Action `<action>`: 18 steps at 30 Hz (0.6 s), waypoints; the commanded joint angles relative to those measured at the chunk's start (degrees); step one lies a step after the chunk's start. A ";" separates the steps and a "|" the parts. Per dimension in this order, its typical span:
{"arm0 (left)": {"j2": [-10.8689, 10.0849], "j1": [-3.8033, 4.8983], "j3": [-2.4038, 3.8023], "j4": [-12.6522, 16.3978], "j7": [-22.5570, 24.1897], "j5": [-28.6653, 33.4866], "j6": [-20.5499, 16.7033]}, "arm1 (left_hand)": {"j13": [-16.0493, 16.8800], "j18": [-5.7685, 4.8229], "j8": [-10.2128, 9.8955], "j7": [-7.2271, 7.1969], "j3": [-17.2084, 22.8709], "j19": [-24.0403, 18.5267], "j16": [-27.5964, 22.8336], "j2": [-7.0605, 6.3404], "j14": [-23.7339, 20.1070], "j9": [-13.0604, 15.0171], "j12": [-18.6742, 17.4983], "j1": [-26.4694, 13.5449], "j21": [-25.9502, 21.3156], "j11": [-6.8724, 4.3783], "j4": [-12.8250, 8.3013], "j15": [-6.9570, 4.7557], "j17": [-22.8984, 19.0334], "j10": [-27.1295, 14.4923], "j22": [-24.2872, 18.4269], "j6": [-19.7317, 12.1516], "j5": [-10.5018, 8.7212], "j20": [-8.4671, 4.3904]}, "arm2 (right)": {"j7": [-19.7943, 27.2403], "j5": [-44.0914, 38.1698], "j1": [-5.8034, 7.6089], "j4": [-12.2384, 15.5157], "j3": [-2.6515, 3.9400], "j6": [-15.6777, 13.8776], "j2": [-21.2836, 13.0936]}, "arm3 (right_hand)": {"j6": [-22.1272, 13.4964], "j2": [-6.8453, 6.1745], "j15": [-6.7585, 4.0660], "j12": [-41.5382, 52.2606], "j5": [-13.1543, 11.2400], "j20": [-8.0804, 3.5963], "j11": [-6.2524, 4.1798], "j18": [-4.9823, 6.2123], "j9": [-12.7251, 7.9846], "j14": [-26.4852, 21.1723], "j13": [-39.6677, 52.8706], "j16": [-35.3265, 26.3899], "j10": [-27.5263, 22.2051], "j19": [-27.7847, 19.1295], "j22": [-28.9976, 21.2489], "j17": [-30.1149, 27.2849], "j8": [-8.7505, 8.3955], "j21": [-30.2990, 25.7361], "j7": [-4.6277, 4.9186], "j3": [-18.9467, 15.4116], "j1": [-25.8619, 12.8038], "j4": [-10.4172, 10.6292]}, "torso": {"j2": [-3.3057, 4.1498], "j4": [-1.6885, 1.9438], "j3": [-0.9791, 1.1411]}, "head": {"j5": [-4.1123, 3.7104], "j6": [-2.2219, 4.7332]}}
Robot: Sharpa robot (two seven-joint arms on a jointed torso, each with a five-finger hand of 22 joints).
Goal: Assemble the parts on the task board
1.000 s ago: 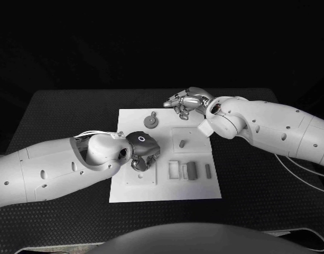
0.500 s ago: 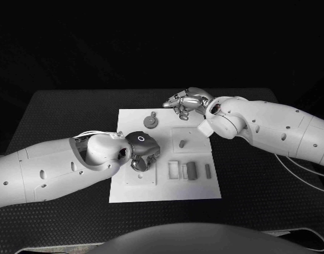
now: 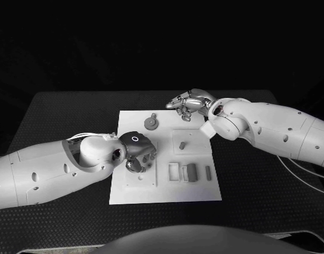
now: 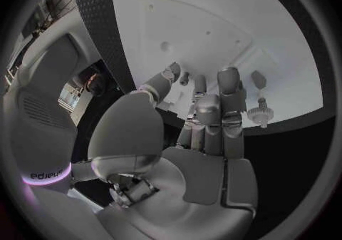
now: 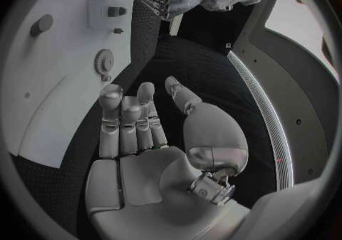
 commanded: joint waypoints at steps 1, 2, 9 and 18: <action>-1.12 0.08 0.04 1.18 0.18 1.85 -3.74 | -0.69 4.41 -0.45 -0.29 -0.45 -0.05 -0.38 -1.26 0.08 -0.13 -0.23 -0.62 -0.35 0.82 0.83 0.79 -0.16 -3.73 0.34 -1.25 -0.01 0.45 | 0.89 -1.16 0.01 -0.16 0.02 0.45 -0.01 | -1.22 -0.01 0.10 -0.43 -0.07 0.08 0.21 4.87 -0.12 -0.45 -0.27 -0.58 -0.51 -0.37 -0.18 -0.24 -0.39 -0.39 0.84 0.21 -0.34 -0.09 | 0.01 -0.04 0.03 | 0.10 0.34; -1.49 0.13 0.06 1.44 0.17 1.85 -4.29 | -0.91 4.54 -0.47 -0.30 -0.65 -0.06 -0.36 -1.55 0.06 -0.12 -0.27 -1.04 -0.41 1.06 1.10 1.03 -0.19 -4.66 0.32 -1.40 0.01 0.65 | 0.95 -1.64 0.01 -0.18 0.02 0.47 -0.04 | -1.29 -0.02 0.13 -0.52 -0.07 0.11 0.25 4.87 -0.13 -0.52 -0.34 -0.70 -0.59 -0.43 -0.20 -0.30 -0.42 -0.46 0.88 0.23 -0.31 -0.11 | 0.00 -0.02 0.03 | 0.13 0.39; -3.91 3.40 0.58 3.00 0.79 6.49 -8.35 | -3.08 7.11 -1.47 -1.28 -1.45 -0.15 0.04 -4.15 -0.34 -0.20 -0.03 -6.26 -1.45 3.14 5.51 3.08 -0.40 -11.58 -0.26 -4.61 0.00 2.75 | 1.36 -5.76 0.01 -0.96 0.01 0.23 -0.12 | -1.77 -0.21 0.40 -1.10 -0.07 0.38 0.51 4.87 -0.17 -1.04 -0.77 -1.50 -1.23 -1.04 -0.43 -0.67 -0.57 -1.11 1.13 0.29 -0.14 -0.27 | -0.02 -0.08 0.05 | 0.39 1.07; -7.24 6.38 4.16 -1.91 2.84 34.14 -12.45 | -3.48 5.57 2.94 1.43 0.73 -9.00 -10.33 -1.33 -7.81 2.13 1.01 -3.31 -9.54 3.08 5.90 3.16 -6.25 -9.29 -4.77 1.26 0.03 5.60 | 3.19 -16.52 0.09 -1.22 0.00 -0.57 -1.07 | -2.33 -1.32 1.14 -3.60 -0.10 1.37 1.22 4.81 -0.14 -3.45 -2.46 -3.31 -4.08 -3.60 -0.83 -1.32 -0.61 -2.89 1.68 0.67 1.92 -0.56 | 0.00 -0.03 0.10 | 0.85 1.91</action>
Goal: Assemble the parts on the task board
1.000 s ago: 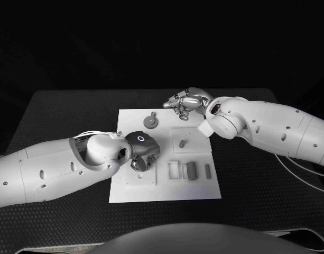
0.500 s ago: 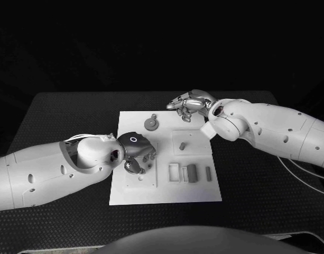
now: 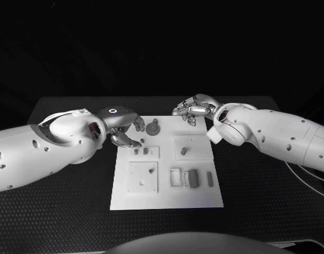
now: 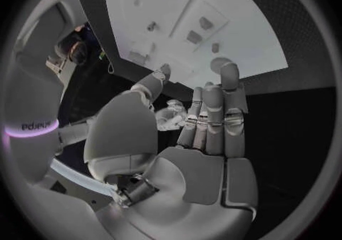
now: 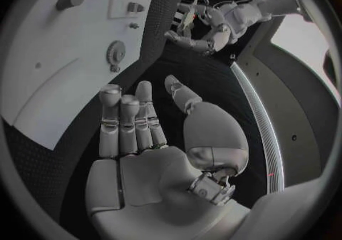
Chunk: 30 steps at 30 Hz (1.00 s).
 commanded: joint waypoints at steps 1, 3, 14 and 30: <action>-1.31 0.43 0.41 -3.11 3.01 24.33 -5.42 | 0.00 2.71 0.65 0.64 -0.74 -2.97 -4.29 1.39 -2.81 0.32 0.09 0.81 -2.97 0.12 -1.21 -0.08 -2.31 1.13 -1.97 0.84 0.07 0.73 | 2.73 -9.14 0.02 0.31 0.01 -1.13 -0.64 | -0.05 -0.48 0.51 -2.37 -0.07 0.82 0.44 4.72 0.05 -1.99 -1.62 -1.81 -2.36 -2.17 -0.46 -0.86 -0.07 -1.53 0.80 0.39 1.63 -0.16 | 0.02 0.08 -0.04 | 0.17 0.20; -1.89 0.61 0.45 -4.72 3.95 31.20 -5.92 | -0.10 2.39 0.83 1.12 -1.67 -3.41 -7.19 2.24 -3.54 0.40 -0.07 0.89 -4.38 0.18 -2.10 0.03 -3.92 1.45 -3.32 0.99 0.02 0.92 | 3.35 -9.67 0.03 0.70 -0.01 -1.47 -1.17 | -0.45 -0.91 0.87 -5.05 -0.06 1.41 0.93 4.67 -0.01 -2.90 -3.60 -2.81 -4.14 -3.22 -0.84 -1.50 -0.18 -2.47 1.15 0.55 2.78 -0.08 | 0.02 0.14 -0.01 | 0.34 0.27; -3.37 0.77 0.33 -9.30 12.11 52.23 -3.74 | -2.68 -4.03 0.23 1.72 -3.50 -28.67 -33.65 6.23 -26.28 -0.05 -1.00 0.04 -11.63 3.24 -8.76 9.11 -15.21 -2.71 -17.66 -0.53 0.25 7.14 | 4.03 -29.00 0.03 5.91 -0.43 -1.92 -5.97 | -4.02 -2.58 4.49 -23.35 -0.05 3.70 4.68 4.90 -1.85 -3.97 -18.74 -5.86 -6.09 -4.29 -2.63 -5.48 -1.36 -5.43 2.43 -0.17 8.15 -0.13 | 0.05 0.35 -0.12 | 1.01 1.49; -2.38 0.46 -0.85 -12.61 14.76 54.70 -5.16 | -7.87 -2.40 0.12 2.12 -2.22 -29.21 -38.75 5.20 -29.01 -0.34 -0.61 -0.17 -11.22 4.71 -9.05 10.93 -17.88 -8.13 -25.32 -1.79 0.10 9.11 | -2.01 -51.34 0.02 14.61 -3.28 2.62 -10.52 | -6.79 -8.28 5.72 -32.17 -0.07 2.59 6.10 4.90 -3.98 -0.45 -25.93 -5.81 -5.24 -0.14 -4.37 -7.98 -1.68 -6.31 0.74 1.49 8.41 0.87 | 0.05 0.22 -0.02 | 0.92 0.92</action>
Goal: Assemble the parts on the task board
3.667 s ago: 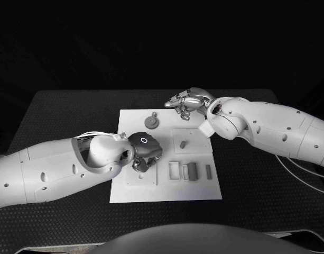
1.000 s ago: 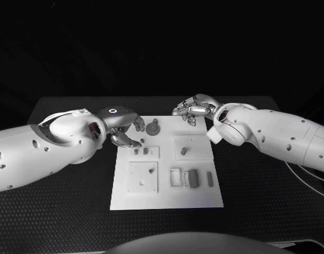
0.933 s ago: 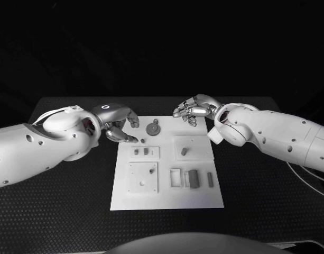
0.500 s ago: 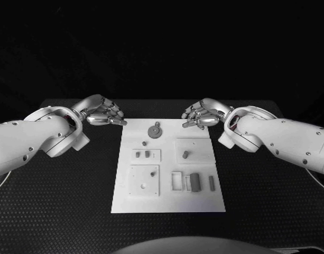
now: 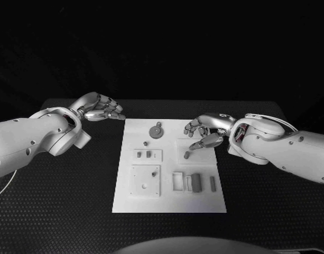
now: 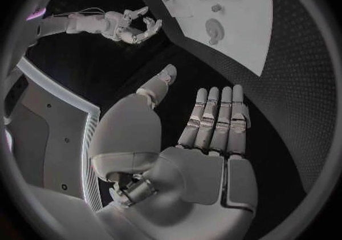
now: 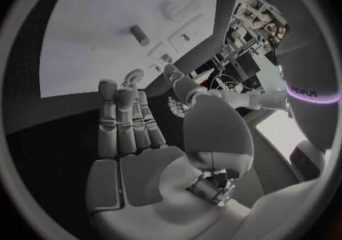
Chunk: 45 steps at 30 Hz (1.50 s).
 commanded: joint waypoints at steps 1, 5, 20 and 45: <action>0.08 0.03 0.07 0.07 2.37 2.39 -0.69 | -0.25 1.22 0.35 0.53 0.43 0.53 -0.43 -0.50 0.45 0.00 0.34 -0.02 0.15 0.50 0.04 0.01 -0.08 0.21 -0.41 0.28 0.11 0.08 | -3.44 -9.08 0.00 0.72 -0.43 3.56 -0.18 | -0.37 -0.96 0.01 -0.39 -0.07 -0.03 0.22 4.91 -0.14 0.32 -0.29 0.22 0.51 0.66 -0.12 -0.14 -0.17 -0.22 -0.15 0.63 -0.05 0.16 | 0.01 -0.02 0.00 | -0.13 -0.30; 0.33 0.02 0.06 -0.08 2.54 2.39 -0.68 | -0.46 1.46 1.05 1.01 0.48 1.13 -0.24 0.03 1.31 0.23 0.74 0.31 0.25 0.92 -0.09 0.06 0.02 1.43 -1.07 1.49 0.11 0.10 | -4.59 -10.26 0.00 0.33 -0.80 4.05 0.17 | -0.29 -1.17 -0.05 -0.53 -0.06 -0.09 0.15 4.91 -0.22 0.41 -0.50 0.28 0.92 0.83 -0.16 -0.24 0.00 -0.25 -0.22 0.93 -0.04 0.39 | -0.01 -0.02 -0.08 | -0.34 -0.28; 0.98 -0.05 0.06 -0.35 2.91 2.40 -1.52 | -1.05 1.88 0.99 1.33 0.17 2.08 -0.22 0.63 2.38 0.05 0.78 0.56 0.32 0.74 -0.48 0.14 0.10 2.66 -2.16 1.38 0.12 0.19 | -5.25 -12.52 -0.01 -1.08 -3.50 4.60 3.00 | 0.25 -0.59 -0.42 -0.82 -0.06 -0.25 -0.22 4.91 -0.40 0.62 -1.00 0.42 2.15 1.10 -0.14 -0.54 0.68 -0.27 -0.03 1.48 0.28 0.41 | 0.02 0.13 -0.11 | -0.75 -0.51; 0.83 -0.06 0.06 -0.04 2.66 2.42 -0.15 | -1.55 2.05 0.92 1.40 -0.15 2.54 -0.44 0.91 2.77 -0.10 0.58 1.00 0.27 0.66 -1.13 0.19 0.07 3.11 -2.87 1.23 0.13 0.24 | -5.43 -14.22 -0.32 -4.15 -4.29 5.37 6.50 | 3.22 5.96 -2.17 -0.29 -0.07 -1.11 -2.02 4.91 -1.00 2.40 -1.57 0.98 7.57 2.45 0.69 -1.31 3.13 0.70 1.43 0.56 2.57 -1.08 | 0.03 0.10 -0.11 | -0.52 -0.70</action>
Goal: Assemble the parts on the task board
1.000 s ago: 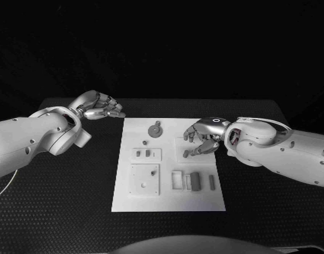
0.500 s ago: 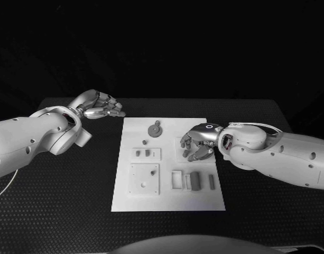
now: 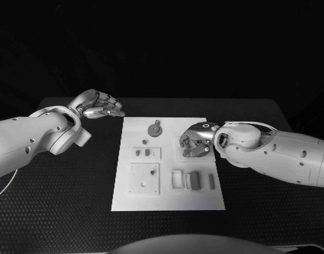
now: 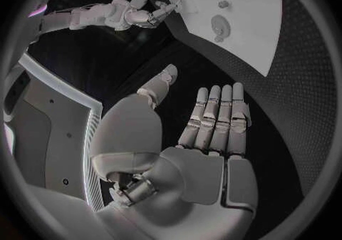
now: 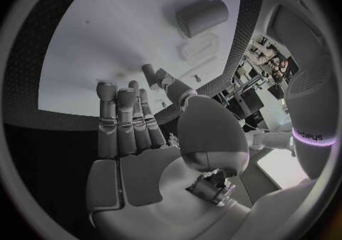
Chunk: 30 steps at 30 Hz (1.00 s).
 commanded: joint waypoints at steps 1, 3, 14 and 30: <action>0.05 0.02 0.04 0.20 0.79 0.48 0.65 | -0.10 0.40 0.04 0.29 -0.07 0.39 -0.23 0.23 0.42 -0.07 -0.05 0.30 0.27 0.16 -0.35 -0.10 0.01 0.33 -0.08 0.10 0.13 0.14 | -0.07 -1.40 -0.27 -0.02 -0.04 0.76 0.38 | 0.52 0.71 -0.41 0.05 -0.07 -0.42 -0.12 5.82 -0.09 0.19 -0.10 0.06 0.58 0.10 0.11 -0.12 0.34 0.28 0.15 -0.23 0.32 -0.26 | -0.01 0.00 -0.03 | 0.15 -0.08; 0.05 0.02 0.04 0.16 0.73 0.48 0.72 | -0.13 0.40 0.04 0.30 -0.09 0.39 -0.26 0.26 0.41 -0.08 -0.07 0.29 0.26 0.17 -0.36 -0.08 0.00 0.32 -0.11 0.08 0.13 0.16 | -0.04 -1.46 -0.40 0.02 -0.04 0.78 0.62 | 0.94 1.21 -0.57 0.18 -0.07 -0.49 -0.29 5.82 -0.13 0.36 -0.07 0.08 1.14 0.19 0.17 -0.19 0.61 0.33 0.15 -0.29 0.61 -0.28 | -0.01 -0.03 -0.01 | 0.19 -0.14; 0.14 0.02 0.04 0.20 0.35 2.03 1.08 | -0.32 0.41 -0.06 0.39 -0.36 0.42 -0.38 0.17 0.43 -0.16 -0.16 0.04 0.24 0.21 -0.36 0.01 -0.03 0.32 -0.35 -0.10 0.11 0.21 | 0.04 -1.98 -0.46 -0.01 -0.04 1.55 0.76 | 3.60 1.85 -1.69 1.14 -0.07 -0.68 -1.44 5.82 -0.44 1.24 0.54 -0.09 4.28 0.86 0.54 -0.59 2.12 0.69 -0.63 -1.33 0.60 -0.18 | -0.02 -0.04 -0.01 | 0.09 -0.43; 0.11 0.01 0.03 0.01 0.19 2.09 1.54 | -0.51 0.45 -0.17 0.50 -0.54 0.44 -0.50 0.16 0.46 -0.24 -0.21 -0.11 0.23 0.23 -0.37 0.07 -0.05 0.32 -0.58 -0.33 0.10 0.26 | 0.33 -3.24 -0.46 -0.15 -0.04 1.28 0.83 | 5.29 4.66 -2.15 1.35 3.49 -0.79 -1.91 5.82 -0.82 1.72 1.06 -0.26 5.54 0.99 0.85 -0.80 2.95 0.79 -1.31 0.15 2.77 -0.40 | -0.01 -0.04 0.01 | -0.09 -0.60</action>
